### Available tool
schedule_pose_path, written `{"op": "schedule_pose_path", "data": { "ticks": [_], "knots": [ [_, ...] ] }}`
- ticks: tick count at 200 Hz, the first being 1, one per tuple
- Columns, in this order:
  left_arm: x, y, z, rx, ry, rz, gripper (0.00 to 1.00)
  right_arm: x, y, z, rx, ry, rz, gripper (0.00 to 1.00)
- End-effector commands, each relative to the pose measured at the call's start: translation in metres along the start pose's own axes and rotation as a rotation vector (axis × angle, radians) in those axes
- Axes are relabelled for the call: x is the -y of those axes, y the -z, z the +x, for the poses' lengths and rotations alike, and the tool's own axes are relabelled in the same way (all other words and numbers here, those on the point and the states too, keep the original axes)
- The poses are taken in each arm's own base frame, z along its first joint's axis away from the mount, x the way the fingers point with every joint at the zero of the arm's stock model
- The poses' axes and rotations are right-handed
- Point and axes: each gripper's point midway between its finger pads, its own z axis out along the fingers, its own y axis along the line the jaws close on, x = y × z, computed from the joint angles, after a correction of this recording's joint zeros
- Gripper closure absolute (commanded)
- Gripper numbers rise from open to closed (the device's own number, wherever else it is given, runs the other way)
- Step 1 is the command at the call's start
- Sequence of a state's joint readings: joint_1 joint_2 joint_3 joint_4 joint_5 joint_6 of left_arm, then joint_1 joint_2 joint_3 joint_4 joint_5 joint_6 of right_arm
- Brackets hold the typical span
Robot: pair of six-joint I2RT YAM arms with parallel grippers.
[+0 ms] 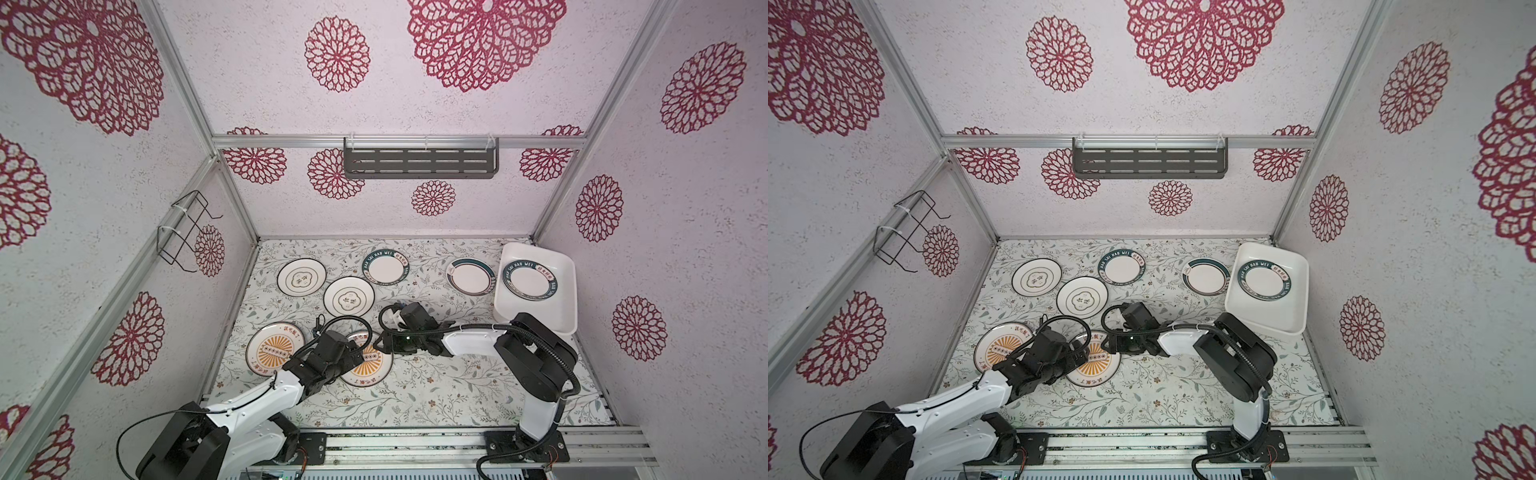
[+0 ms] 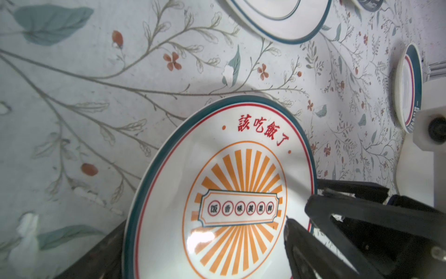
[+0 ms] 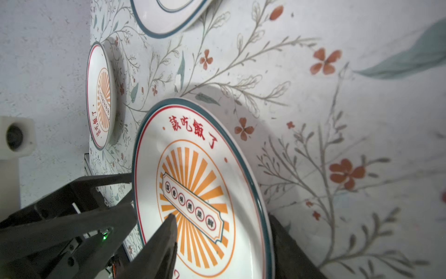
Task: Place the plates into the plastic bin on the countertop
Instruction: Pick up the plate from the center of the table.
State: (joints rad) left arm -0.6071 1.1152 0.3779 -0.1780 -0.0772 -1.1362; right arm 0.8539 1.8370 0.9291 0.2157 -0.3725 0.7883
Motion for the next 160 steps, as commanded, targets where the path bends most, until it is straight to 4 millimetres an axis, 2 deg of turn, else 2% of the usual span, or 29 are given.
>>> {"op": "schedule_pose_path", "data": {
  "ticks": [1, 23, 75, 102, 131, 160],
  "knots": [
    [0.022, 0.000, -0.008, 0.010, -0.001, 0.076, 0.03, -0.010, 0.009, 0.006, -0.010, 0.002, -0.036, 0.53],
    [0.028, 0.002, -0.011, 0.018, -0.007, 0.090, 0.03, -0.006, 0.014, 0.007, -0.001, 0.011, -0.007, 0.70],
    [0.039, 0.008, -0.017, 0.027, -0.024, 0.110, 0.03, 0.000, 0.022, 0.005, 0.019, 0.003, 0.042, 0.97],
    [0.041, 0.014, -0.021, 0.040, -0.042, 0.108, 0.03, -0.001, 0.030, 0.000, 0.045, 0.005, 0.061, 1.00],
    [0.041, 0.029, -0.031, 0.075, -0.080, 0.082, 0.03, -0.006, 0.051, -0.016, 0.114, 0.011, 0.072, 1.00],
    [0.063, 0.052, -0.041, 0.108, -0.098, 0.166, 0.03, -0.011, 0.078, -0.038, 0.187, 0.001, 0.057, 1.00]
  ]
}}
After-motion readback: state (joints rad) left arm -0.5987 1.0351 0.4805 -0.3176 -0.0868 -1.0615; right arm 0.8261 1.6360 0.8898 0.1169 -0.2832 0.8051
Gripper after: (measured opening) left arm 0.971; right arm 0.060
